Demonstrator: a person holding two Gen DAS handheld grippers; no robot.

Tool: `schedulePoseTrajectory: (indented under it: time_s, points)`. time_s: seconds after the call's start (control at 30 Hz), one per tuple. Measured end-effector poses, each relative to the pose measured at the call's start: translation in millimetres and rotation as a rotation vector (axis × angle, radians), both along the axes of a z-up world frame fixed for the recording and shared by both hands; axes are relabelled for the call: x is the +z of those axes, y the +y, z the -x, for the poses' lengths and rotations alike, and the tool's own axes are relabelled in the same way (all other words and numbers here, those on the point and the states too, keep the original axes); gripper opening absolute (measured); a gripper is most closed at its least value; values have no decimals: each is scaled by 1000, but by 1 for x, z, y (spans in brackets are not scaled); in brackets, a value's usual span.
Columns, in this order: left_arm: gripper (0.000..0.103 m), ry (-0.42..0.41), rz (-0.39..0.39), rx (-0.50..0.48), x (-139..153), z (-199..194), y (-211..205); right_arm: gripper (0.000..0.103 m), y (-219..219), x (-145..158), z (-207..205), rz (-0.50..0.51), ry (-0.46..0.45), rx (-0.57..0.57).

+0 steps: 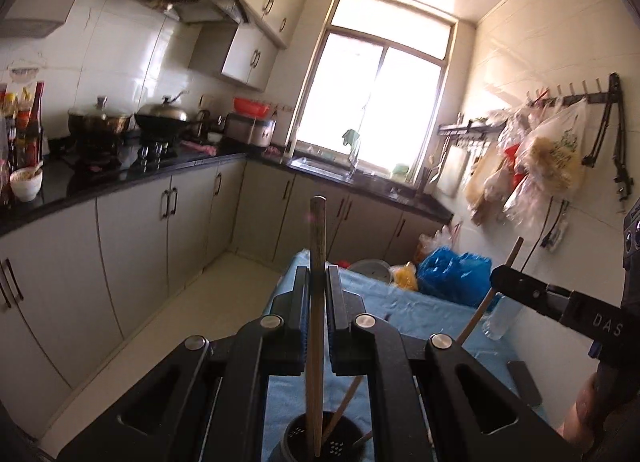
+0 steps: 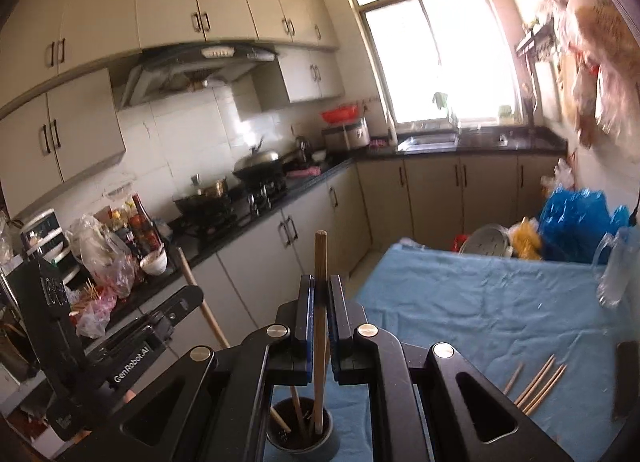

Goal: Organize utensils
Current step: 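Carry the chopstick to the grey cup and lower it in with the left gripper, then open the left gripper and return it over the remaining chopsticks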

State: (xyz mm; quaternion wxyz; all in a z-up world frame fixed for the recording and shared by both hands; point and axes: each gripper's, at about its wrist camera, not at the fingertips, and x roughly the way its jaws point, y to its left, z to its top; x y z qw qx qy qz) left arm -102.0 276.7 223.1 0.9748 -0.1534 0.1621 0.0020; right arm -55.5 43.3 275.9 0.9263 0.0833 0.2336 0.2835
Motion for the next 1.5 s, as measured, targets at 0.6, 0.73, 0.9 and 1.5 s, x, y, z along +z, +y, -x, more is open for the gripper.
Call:
schedulePoseTrajectory:
  time_s: [0.6, 0.73, 0.9, 1.5]
  points:
    - [36, 78, 22, 36, -36, 8, 7, 9, 5, -82, -43, 40, 213, -5]
    - [39, 65, 36, 42, -29, 24, 6, 36, -2, -80, -45, 40, 208, -21]
    - [40, 52, 39, 34, -18, 42, -7, 43, -20, -73, -40, 25, 182, -52]
    - [50, 364, -1, -333, -89, -6, -175, 50, -259, -174, -9, 92, 420, -415]
